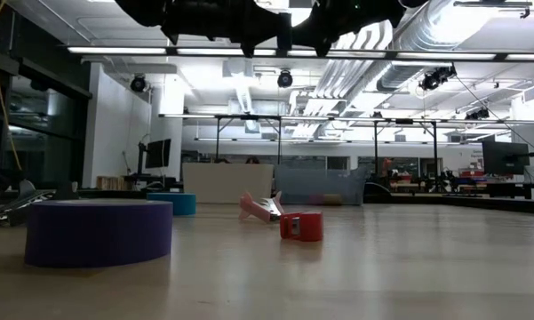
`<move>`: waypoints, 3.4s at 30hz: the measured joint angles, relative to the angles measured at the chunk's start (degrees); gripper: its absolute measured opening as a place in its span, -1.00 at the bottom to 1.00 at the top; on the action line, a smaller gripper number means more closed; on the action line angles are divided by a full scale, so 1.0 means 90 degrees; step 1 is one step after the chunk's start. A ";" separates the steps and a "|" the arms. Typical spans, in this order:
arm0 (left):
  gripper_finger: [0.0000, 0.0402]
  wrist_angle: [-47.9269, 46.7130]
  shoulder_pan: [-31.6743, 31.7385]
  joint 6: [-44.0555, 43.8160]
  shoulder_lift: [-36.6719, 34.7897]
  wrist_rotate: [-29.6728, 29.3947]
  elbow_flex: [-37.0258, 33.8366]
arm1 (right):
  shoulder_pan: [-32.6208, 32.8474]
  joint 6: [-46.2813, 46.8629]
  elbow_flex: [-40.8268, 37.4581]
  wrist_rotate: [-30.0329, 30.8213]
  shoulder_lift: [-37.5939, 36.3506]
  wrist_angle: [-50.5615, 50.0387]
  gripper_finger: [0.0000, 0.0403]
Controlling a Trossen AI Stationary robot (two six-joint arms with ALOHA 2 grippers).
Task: Pick and place Stapler, Stapler remover, tape
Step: Put the top dark blue tape into the yellow bin
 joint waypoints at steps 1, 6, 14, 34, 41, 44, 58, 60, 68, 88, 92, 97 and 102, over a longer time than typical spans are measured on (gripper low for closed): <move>-0.69 -0.0039 0.0000 0.0010 -0.0002 -0.0034 0.0000 | 0.0000 0.0008 0.0000 0.0003 0.0000 -0.0020 -0.84; -0.32 -0.0131 0.0010 0.0145 -0.0012 -0.0255 -0.0002 | -0.0012 0.0025 0.0000 -0.0034 -0.0002 -0.0155 -0.84; 0.20 -0.0271 0.0014 0.0219 -0.0022 -0.0283 -0.0005 | -0.0007 -0.0043 0.0000 0.0201 -0.0007 -0.0558 -0.85; 0.24 -0.3653 0.0306 0.1156 -0.0975 -0.3021 -0.0002 | -0.0252 0.0230 0.0000 0.0877 -0.0601 -0.2724 -0.85; 0.24 -0.4481 0.0304 0.1178 -0.0984 -0.3780 -0.0002 | -0.0165 0.0871 0.0000 0.1140 -0.0887 -0.3825 -0.85; 0.24 -0.4776 0.0304 0.1183 -0.0981 -0.3989 -0.0002 | 0.0006 0.1286 0.0000 0.1208 -0.0963 -0.4355 -0.85; 0.24 -0.4943 0.0304 0.1762 -0.0981 -0.4189 -0.0002 | 0.1924 0.3771 0.0000 0.1562 -0.1001 -0.6617 -0.85; 0.24 -0.4943 0.0304 0.1887 -0.0981 -0.4188 -0.0002 | 0.2296 0.4206 0.0000 0.1614 -0.1001 -0.6896 -0.85; 0.24 -0.4943 0.0304 0.2057 -0.0979 -0.4089 -0.0002 | 0.3952 0.6605 0.0000 0.1586 -0.1001 -0.7923 -0.85; 0.24 -0.4943 0.0304 0.2057 -0.0976 -0.4074 -0.0002 | 0.7947 1.3454 -0.1067 0.1047 -0.0998 -0.6516 -0.85; 0.24 -0.4943 0.0304 0.2057 -0.0976 -0.4075 -0.0002 | 0.8532 1.3888 -0.1590 0.0801 -0.0998 -0.5791 -0.85; 0.24 -0.4943 0.0304 0.2057 -0.0976 -0.4075 -0.0002 | 0.9050 1.3519 -0.2277 0.0477 -0.0997 -0.5450 -0.85; 0.24 -0.4943 0.0304 0.2057 -0.0976 -0.4075 -0.0002 | 0.9231 1.2640 -0.2814 0.0483 -0.0996 -0.5109 -0.85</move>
